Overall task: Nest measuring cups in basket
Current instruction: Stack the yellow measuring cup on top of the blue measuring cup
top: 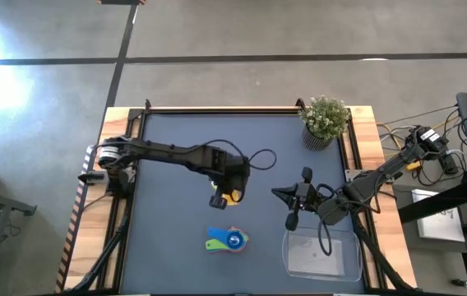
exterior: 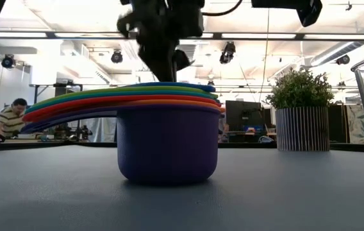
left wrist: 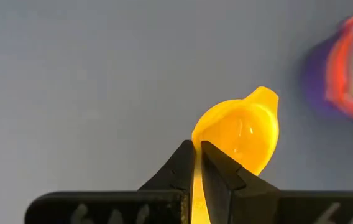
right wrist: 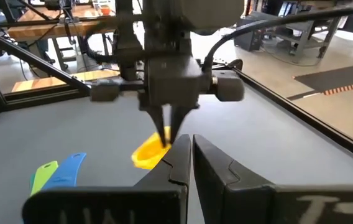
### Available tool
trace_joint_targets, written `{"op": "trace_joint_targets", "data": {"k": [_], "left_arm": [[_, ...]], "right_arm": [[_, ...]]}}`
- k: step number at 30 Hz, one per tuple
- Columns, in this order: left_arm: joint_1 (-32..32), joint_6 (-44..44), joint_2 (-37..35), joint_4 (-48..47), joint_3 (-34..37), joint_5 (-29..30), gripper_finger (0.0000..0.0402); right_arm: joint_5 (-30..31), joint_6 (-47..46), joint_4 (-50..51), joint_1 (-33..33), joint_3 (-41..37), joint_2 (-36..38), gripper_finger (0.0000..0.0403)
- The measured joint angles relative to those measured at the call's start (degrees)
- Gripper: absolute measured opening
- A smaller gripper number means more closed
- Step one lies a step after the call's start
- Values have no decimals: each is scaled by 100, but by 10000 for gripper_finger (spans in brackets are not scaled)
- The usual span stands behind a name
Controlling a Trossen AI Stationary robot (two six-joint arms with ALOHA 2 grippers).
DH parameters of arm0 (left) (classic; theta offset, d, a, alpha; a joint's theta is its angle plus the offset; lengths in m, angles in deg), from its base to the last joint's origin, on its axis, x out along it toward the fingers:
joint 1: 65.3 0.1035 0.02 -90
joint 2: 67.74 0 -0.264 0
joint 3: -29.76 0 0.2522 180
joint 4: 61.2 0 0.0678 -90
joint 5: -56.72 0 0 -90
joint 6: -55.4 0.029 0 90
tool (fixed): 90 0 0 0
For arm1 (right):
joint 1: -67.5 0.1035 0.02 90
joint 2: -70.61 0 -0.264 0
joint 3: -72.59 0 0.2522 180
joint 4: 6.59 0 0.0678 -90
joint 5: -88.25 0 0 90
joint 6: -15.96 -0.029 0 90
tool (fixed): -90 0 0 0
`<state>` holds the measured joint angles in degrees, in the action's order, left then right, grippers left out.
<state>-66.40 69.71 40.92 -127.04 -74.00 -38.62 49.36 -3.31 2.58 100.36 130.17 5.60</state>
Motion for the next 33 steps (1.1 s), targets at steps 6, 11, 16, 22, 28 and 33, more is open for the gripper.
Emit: {"op": "trace_joint_targets", "data": {"k": [6, 11, 16, 22, 28, 33], "left_arm": [[-211, -1498, -7, -141, -148, -1060, 0], [-711, -2499, -17, -38, -148, -1327, 0], [-1213, -3275, -17, 497, -148, -1338, 0], [-1349, -3525, -11, 593, -125, -1164, 0], [-1327, -3497, -4, 590, -100, -1025, 0], [-1325, -3473, -2, 589, -98, -1025, 0]], "right_arm": [[-2, -20, 94, 65, 0, 0, 9], [0, -58, 142, 74, 0, -2, 9], [0, -30, 135, 76, 0, -2, 9], [0, -25, 91, 76, 0, -2, 9], [0, -41, 89, 76, 0, -2, 9], [0, -41, 90, 76, 0, -2, 9]]}}
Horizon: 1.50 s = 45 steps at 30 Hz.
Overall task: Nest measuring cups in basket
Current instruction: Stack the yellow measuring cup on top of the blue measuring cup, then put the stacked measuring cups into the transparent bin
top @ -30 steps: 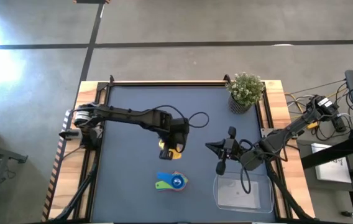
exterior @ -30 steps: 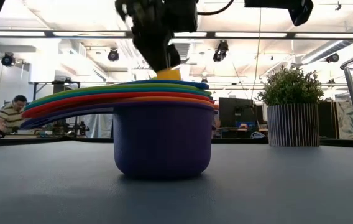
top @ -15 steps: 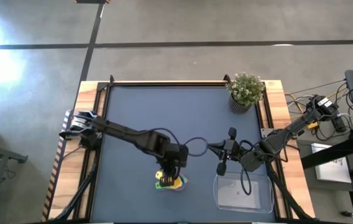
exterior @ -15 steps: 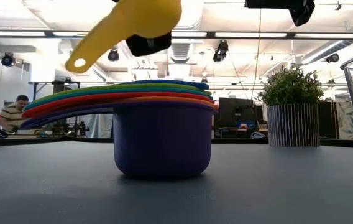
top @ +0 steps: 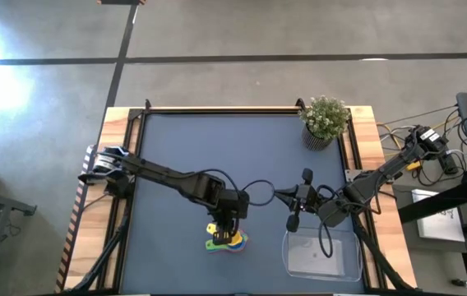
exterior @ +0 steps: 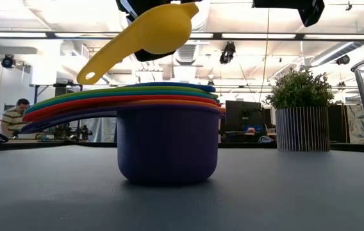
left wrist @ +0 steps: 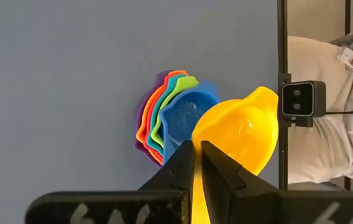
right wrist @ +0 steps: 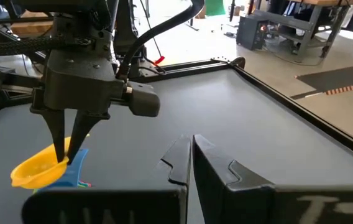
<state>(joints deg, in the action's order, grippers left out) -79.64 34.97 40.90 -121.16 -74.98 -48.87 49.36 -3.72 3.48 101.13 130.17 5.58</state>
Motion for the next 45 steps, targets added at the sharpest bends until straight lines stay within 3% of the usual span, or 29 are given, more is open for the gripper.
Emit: {"op": "trace_joint_targets", "data": {"k": [17, 30, 34, 38, 45], "left_arm": [[13, -6, 345, -2, 7, -104, 6], [13, -58, 345, -44, 7, -223, 106], [22, 176, 306, -472, 7, -304, 129], [18, 426, 157, -1038, 7, 165, 136], [20, 638, -567, -1014, 85, 1294, 136]], "right_arm": [[-2, 15, 25, 0, 0, 0, 9], [-2, 1, 39, 0, 0, 0, 9], [-8, -13, 52, 2, 0, 0, 9], [-24, -14, 114, 46, 0, 0, 9], [-26, -20, 179, 184, 0, 0, 9]]}}
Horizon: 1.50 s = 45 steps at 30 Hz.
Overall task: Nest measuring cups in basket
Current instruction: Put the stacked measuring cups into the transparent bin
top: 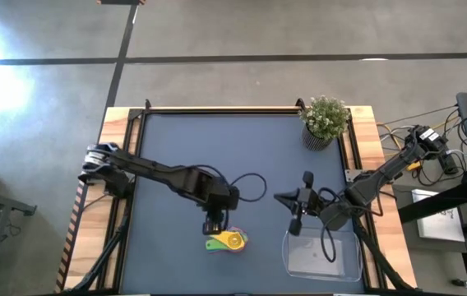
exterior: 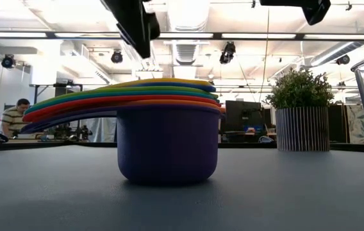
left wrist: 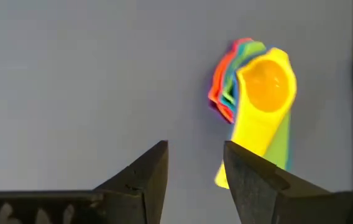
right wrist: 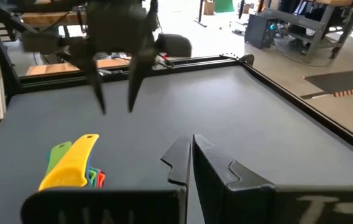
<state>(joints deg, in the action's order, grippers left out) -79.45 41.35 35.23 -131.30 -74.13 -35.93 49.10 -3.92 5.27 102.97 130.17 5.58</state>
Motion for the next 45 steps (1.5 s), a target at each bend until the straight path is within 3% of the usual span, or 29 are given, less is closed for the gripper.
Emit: {"op": "trace_joint_targets", "data": {"k": [4, 13, 23, 26, 31, 37, 42, 45], "left_arm": [[0, -22, -495, 427, 523, 196, 127], [33, -742, -1679, 2390, 2660, 223, 89], [9, -1154, -2373, 5018, 4536, 227, 74], [11, -1164, -2515, 5611, 4938, 229, 74], [17, -1304, -2506, 5723, 5199, 427, 74], [17, -1372, -2302, 5738, 5215, 581, 74], [16, -1372, -2043, 5773, 5051, 579, 74], [15, -1370, -1814, 5789, 4918, 563, 74]], "right_arm": [[-2, 0, 1, 55, 0, 0, 9], [-43, -76, -288, 40, 102, -390, 9], [-552, 1077, 44, 28, 1817, -2055, 9], [-1205, 1058, 473, -47, 2431, -2678, 9], [-2653, 1001, 1355, -123, 3694, -3734, 9], [-3356, 942, 2294, -195, 4932, -4604, 9], [-4176, 636, 2828, -387, 5425, -5155, 9], [-4358, 390, 3326, -526, 5610, -5460, 9]]}}
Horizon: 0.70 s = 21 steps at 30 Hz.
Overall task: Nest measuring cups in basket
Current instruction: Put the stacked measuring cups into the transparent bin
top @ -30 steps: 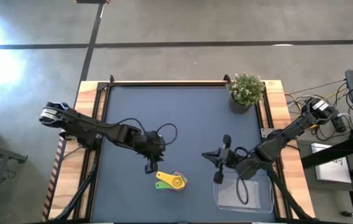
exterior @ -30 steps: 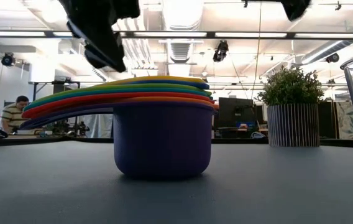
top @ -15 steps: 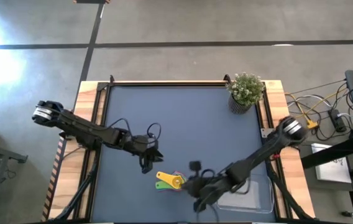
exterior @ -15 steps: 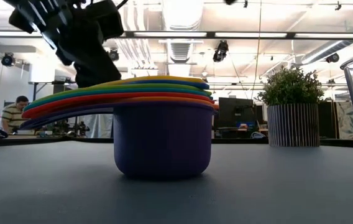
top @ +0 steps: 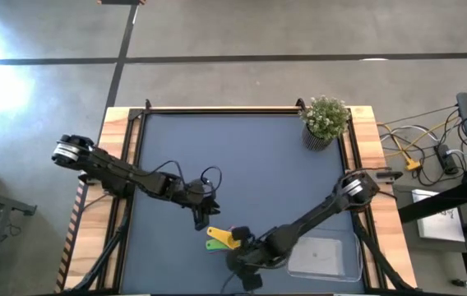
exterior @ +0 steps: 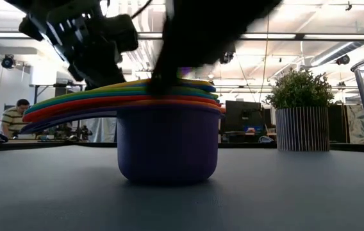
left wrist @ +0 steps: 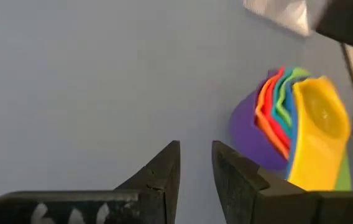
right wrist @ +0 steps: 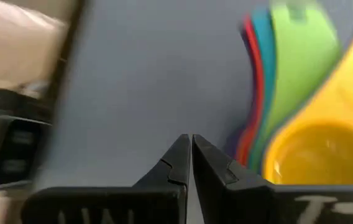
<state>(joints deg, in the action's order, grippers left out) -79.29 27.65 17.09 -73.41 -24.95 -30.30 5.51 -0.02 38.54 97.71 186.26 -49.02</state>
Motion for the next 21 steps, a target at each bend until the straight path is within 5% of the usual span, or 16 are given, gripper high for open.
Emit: {"op": "trace_joint_targets", "data": {"k": [11, 21], "left_arm": [[-45, -117, 698, -29, -359, -937, 74], [-176, -341, 723, -174, -434, -995, 75]], "right_arm": [[315, -426, 953, -250, 94, -133, 8], [802, -812, 1470, -524, 95, -5, 8]]}}
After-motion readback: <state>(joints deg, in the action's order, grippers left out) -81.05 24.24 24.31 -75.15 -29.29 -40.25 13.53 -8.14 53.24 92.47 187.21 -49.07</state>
